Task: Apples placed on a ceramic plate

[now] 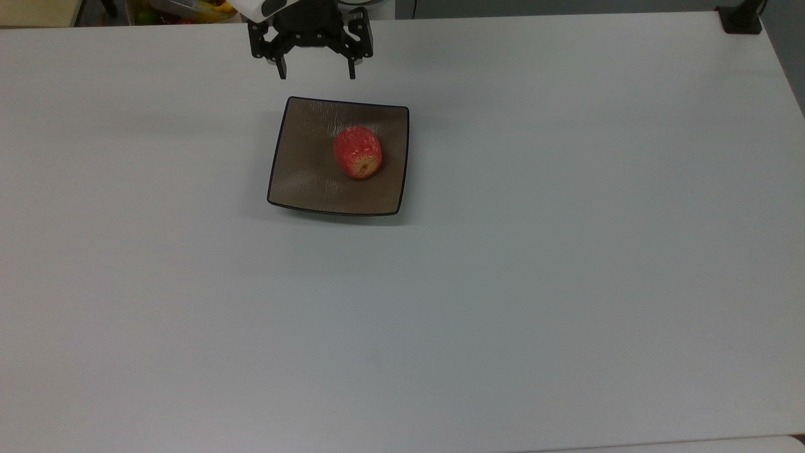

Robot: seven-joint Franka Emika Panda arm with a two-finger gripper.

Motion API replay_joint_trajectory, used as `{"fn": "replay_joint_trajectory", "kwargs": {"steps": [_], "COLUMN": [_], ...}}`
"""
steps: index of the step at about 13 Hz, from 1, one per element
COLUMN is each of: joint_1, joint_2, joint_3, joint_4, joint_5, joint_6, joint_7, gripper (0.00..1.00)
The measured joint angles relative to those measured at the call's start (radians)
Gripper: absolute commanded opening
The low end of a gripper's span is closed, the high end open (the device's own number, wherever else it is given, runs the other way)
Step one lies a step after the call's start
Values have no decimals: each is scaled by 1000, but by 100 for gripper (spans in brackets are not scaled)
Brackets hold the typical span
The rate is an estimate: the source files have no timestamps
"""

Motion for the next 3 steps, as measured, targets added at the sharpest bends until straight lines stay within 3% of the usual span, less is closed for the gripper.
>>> {"fn": "replay_joint_trajectory", "kwargs": {"steps": [3], "joint_1": [0], "joint_2": [6], "joint_3": [0], "joint_4": [0], "joint_5": [-5], "joint_6": [0], "joint_7": [0], "gripper": [100]}}
